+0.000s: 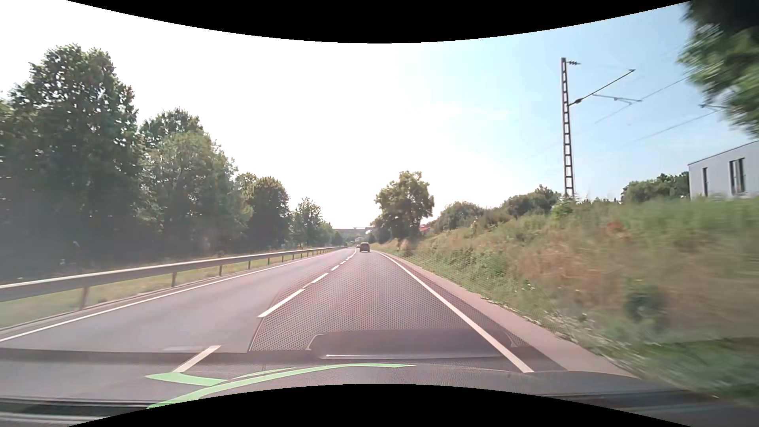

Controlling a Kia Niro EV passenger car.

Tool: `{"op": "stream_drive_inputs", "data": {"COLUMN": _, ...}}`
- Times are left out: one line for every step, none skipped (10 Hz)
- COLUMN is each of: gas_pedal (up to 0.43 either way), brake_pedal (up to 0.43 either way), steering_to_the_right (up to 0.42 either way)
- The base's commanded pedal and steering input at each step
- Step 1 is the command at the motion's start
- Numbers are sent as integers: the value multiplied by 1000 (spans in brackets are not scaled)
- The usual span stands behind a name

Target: Follow the waypoints while adhering to traffic rules and regulations

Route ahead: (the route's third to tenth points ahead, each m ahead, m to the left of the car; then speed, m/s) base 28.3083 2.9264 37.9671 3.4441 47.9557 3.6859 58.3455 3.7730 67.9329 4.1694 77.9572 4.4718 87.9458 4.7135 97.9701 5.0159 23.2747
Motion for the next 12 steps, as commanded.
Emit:
{"op": "stream_drive_inputs", "data": {"gas_pedal": 260, "brake_pedal": 0, "steering_to_the_right": -4}}
{"op": "stream_drive_inputs", "data": {"gas_pedal": 260, "brake_pedal": 0, "steering_to_the_right": -4}}
{"op": "stream_drive_inputs", "data": {"gas_pedal": 260, "brake_pedal": 0, "steering_to_the_right": -4}}
{"op": "stream_drive_inputs", "data": {"gas_pedal": 260, "brake_pedal": 0, "steering_to_the_right": -5}}
{"op": "stream_drive_inputs", "data": {"gas_pedal": 260, "brake_pedal": 0, "steering_to_the_right": -5}}
{"op": "stream_drive_inputs", "data": {"gas_pedal": 260, "brake_pedal": 0, "steering_to_the_right": -5}}
{"op": "stream_drive_inputs", "data": {"gas_pedal": 260, "brake_pedal": 0, "steering_to_the_right": -5}}
{"op": "stream_drive_inputs", "data": {"gas_pedal": 260, "brake_pedal": 0, "steering_to_the_right": -6}}
{"op": "stream_drive_inputs", "data": {"gas_pedal": 260, "brake_pedal": 0, "steering_to_the_right": -5}}
{"op": "stream_drive_inputs", "data": {"gas_pedal": 260, "brake_pedal": 0, "steering_to_the_right": -6}}
{"op": "stream_drive_inputs", "data": {"gas_pedal": 260, "brake_pedal": 0, "steering_to_the_right": -6}}
{"op": "stream_drive_inputs", "data": {"gas_pedal": 260, "brake_pedal": 0, "steering_to_the_right": -6}}
